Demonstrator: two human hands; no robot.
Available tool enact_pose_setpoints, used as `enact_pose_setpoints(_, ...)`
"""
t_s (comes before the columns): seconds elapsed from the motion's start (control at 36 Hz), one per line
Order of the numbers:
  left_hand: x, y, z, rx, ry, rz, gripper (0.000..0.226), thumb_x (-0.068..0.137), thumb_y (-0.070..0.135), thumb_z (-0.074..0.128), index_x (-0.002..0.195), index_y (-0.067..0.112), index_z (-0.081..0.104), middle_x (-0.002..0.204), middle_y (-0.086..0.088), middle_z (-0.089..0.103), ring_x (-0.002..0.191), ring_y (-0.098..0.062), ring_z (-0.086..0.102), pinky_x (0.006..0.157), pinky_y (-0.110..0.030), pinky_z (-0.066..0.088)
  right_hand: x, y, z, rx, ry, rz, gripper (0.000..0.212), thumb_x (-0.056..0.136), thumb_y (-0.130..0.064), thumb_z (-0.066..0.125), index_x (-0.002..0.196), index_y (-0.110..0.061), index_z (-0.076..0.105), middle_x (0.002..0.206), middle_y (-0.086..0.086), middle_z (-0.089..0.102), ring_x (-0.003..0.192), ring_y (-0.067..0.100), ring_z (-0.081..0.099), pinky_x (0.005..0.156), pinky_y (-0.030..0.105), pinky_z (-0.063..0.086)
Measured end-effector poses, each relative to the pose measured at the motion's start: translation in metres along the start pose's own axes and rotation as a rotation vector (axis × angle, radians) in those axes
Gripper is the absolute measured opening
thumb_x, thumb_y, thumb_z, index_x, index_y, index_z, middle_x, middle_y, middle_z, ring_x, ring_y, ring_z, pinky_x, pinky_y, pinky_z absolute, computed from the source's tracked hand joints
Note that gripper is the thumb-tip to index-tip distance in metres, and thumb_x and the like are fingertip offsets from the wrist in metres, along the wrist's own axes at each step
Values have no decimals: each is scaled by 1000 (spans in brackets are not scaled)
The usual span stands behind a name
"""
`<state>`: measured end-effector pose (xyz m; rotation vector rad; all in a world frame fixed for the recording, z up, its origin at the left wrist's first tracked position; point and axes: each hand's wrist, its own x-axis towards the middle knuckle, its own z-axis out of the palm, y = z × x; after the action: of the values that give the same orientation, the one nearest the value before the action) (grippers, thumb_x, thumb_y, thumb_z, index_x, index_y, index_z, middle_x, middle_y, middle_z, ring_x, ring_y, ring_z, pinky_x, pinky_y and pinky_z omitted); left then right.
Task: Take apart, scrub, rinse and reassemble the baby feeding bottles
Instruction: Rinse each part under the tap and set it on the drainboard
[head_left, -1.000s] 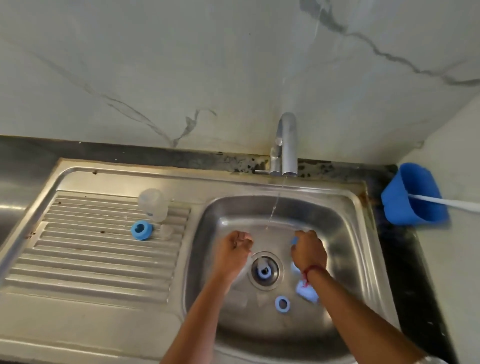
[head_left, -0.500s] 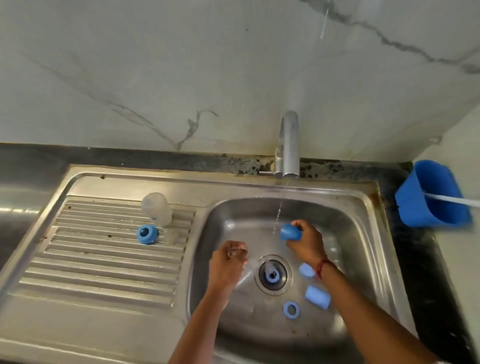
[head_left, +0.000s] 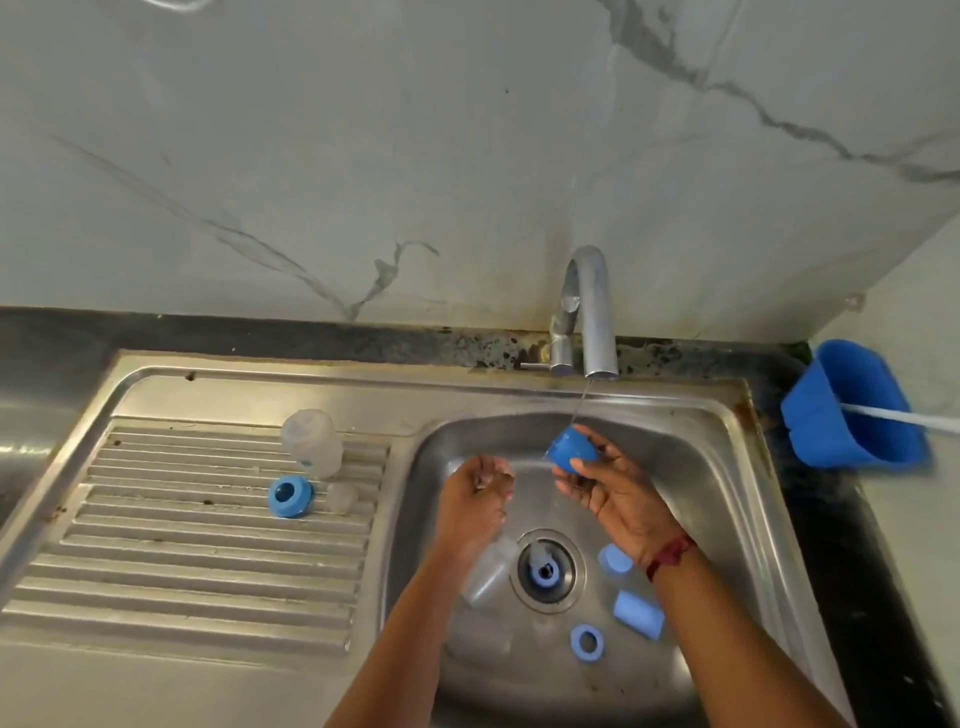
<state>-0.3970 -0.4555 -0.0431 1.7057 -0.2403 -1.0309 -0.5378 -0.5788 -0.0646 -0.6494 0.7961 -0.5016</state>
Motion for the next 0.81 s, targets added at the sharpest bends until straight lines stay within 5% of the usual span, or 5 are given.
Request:
enact_pose_setpoints(0.19,17,10,20,1,-108,43,11,96,16,63,104,24,63,88,4,65,74,-12,59,62,-30,49,8,-11,15,-280,-24,43,40,80,-19,70,115,-1,63,87,10,66,59,13,61,55,25,55)
enact_pose_setpoints(0.36,19,11,33,94,-171,112,41,99,17,60,72,45,72,63,17,64,68,-6,57,67,-27,48,16,-23,23,-473,-27,68,29,96,-34,58,103,-6,61,66,15,59,45,19,52,40,24,43)
enact_pose_setpoints(0.53,22,4,42,48,-36,115,24,96,28,65,73,23,68,73,-1,63,71,-15,57,71,-37,50,12,-24,25,-820,88,21,77,92,-70,33,77,-4,68,61,20,63,48,26,57,44,26,45)
enact_pose_setpoints(0.67,23,13,49,-171,-20,-100,23,99,30,60,90,9,68,80,-7,62,67,-10,55,64,-25,47,10,-23,14,-654,-10,-127,23,95,-22,62,118,-23,63,111,4,67,86,11,70,68,34,61)
enact_pose_setpoints(0.81,26,26,54,-111,-14,-152,32,98,33,62,100,1,68,76,-10,59,61,-13,54,57,-24,48,12,-20,5,-882,-51,-256,53,73,2,80,109,-34,65,112,-11,67,99,14,65,80,27,58)
